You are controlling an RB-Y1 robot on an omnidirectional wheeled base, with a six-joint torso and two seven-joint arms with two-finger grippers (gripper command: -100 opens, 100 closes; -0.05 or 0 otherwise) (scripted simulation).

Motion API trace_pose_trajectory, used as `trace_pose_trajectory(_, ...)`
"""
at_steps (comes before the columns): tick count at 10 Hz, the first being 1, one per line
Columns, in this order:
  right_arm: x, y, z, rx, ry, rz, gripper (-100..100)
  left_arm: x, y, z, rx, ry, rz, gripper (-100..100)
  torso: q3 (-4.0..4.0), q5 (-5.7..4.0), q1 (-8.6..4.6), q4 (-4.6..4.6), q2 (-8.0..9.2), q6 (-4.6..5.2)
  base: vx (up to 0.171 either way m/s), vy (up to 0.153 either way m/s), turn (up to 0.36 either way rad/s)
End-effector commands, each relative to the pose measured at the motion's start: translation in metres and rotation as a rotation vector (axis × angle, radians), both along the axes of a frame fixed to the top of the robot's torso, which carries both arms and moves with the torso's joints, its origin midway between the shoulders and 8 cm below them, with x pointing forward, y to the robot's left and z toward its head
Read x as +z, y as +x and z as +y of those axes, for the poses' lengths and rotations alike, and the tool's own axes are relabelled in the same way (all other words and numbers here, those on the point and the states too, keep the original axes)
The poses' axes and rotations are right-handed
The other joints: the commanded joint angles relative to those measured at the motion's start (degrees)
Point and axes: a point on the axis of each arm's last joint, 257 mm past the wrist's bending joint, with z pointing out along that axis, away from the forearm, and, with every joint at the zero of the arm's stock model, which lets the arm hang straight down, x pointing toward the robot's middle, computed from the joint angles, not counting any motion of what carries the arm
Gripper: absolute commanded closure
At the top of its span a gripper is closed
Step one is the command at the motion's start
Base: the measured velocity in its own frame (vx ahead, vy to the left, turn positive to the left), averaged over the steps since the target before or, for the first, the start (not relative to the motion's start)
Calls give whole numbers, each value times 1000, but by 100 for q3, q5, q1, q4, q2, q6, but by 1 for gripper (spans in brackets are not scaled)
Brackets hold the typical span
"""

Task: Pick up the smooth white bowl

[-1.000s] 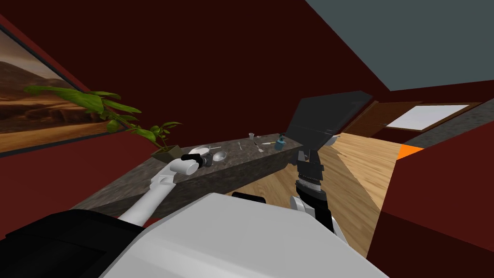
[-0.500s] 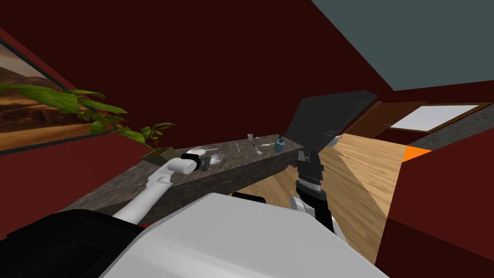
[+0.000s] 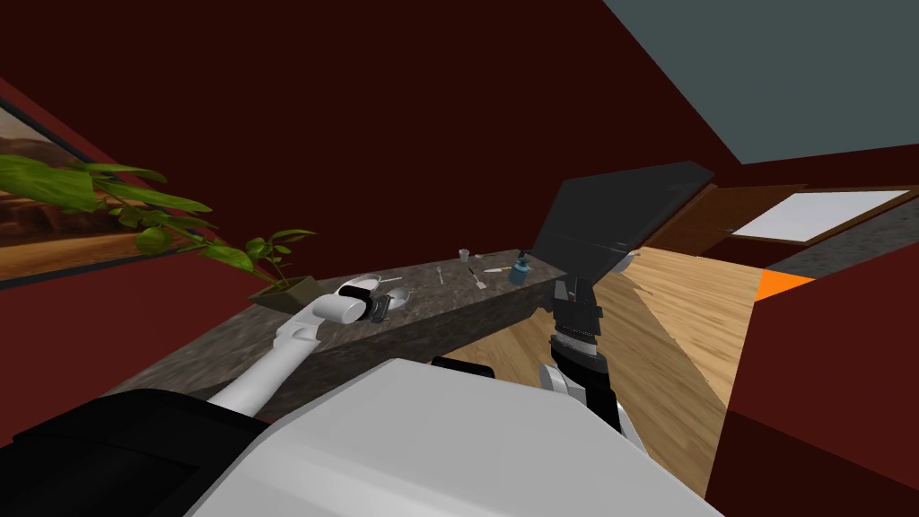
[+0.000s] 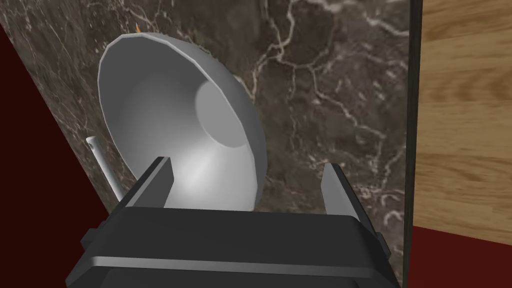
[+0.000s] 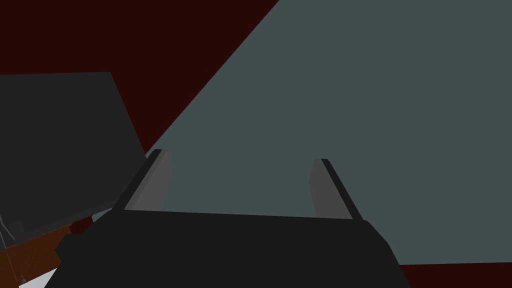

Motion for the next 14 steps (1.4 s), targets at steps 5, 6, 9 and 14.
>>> trace_pose_trajectory(5, 0, 0, 0, 0, 0, 0, 0, -14, 3, 6, 12, 0, -2, 100, 3, 0, 2, 1, 5, 0, 4, 0, -26)
trace_pose_trajectory(6, 0, 0, 0, 0, 0, 0, 0, -14, 3, 6, 12, 0, -2, 100, 4, 0, 2, 2, 6, 0, 0, 0, 0)
trace_pose_trajectory(9, 0, 0, 0, 0, 0, 0, 0, -15, 3, 6, 13, -1, 0, 100, 4, -1, 1, 3, 6, 2, 0, 0, 0)
trace_pose_trajectory(14, 0, 0, 0, 0, 0, 0, 0, -6, 1, 2, 6, 0, 0, 0, 9, -3, -2, 6, 13, 3, -3, 0, 20)
